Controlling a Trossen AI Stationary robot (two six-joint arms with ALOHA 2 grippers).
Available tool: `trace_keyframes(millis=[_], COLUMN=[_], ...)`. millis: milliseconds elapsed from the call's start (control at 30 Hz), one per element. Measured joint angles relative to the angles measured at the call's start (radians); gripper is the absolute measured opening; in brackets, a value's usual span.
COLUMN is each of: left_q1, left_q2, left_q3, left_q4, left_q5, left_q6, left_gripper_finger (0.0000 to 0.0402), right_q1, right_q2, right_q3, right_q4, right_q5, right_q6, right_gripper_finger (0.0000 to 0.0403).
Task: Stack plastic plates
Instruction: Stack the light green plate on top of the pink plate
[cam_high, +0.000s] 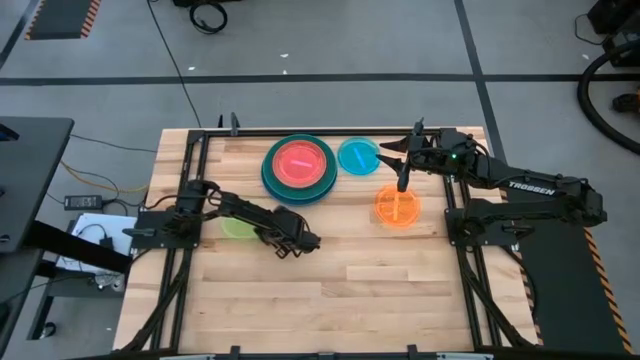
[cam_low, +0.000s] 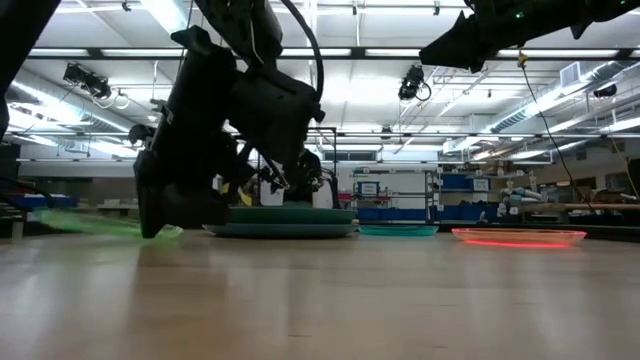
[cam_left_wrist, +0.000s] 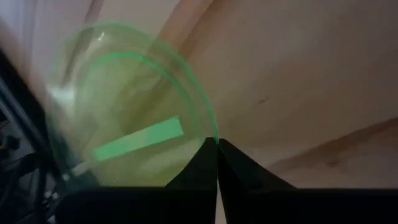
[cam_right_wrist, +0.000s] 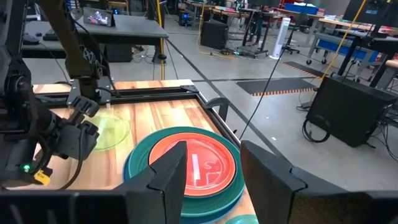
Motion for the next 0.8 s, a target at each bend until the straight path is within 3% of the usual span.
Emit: trace_keyframes(millis=[233, 467, 567, 667, 800], left_q1=[0.006, 0.006, 0.006, 0.006, 0.028], left_q2=[0.0, 0.0, 0.0, 0.0, 0.0], left_q3=[0.03, 0.126, 0.155, 0.164, 0.164], left_q4=[-0.117, -0.246, -0.246, -0.242, -0.18], left_q5=[-0.011, -0.205, -0.365, -0.518, -0.606], left_q6=[0.001, 0.047, 0.17, 0.397, 0.701], left_gripper_finger=[0.0006, 0.0006, 0.0006, 0.0005, 0.0005], right_q1=[0.0, 0.0, 0.0, 0.0, 0.0], right_q2=[0.0, 0.0, 0.0, 0.0, 0.0], right_q3=[0.0, 0.0, 0.0, 0.0, 0.0], right_q4=[0.0, 0.0, -0.004, -0.03, -0.055], right_q5=[0.0, 0.0, 0.0, -0.001, -0.001], right_q6=[-0.001, -0.005, -0.004, 0.001, 0.014], right_gripper_finger=[0.016, 0.016, 0.016, 0.016, 0.016])
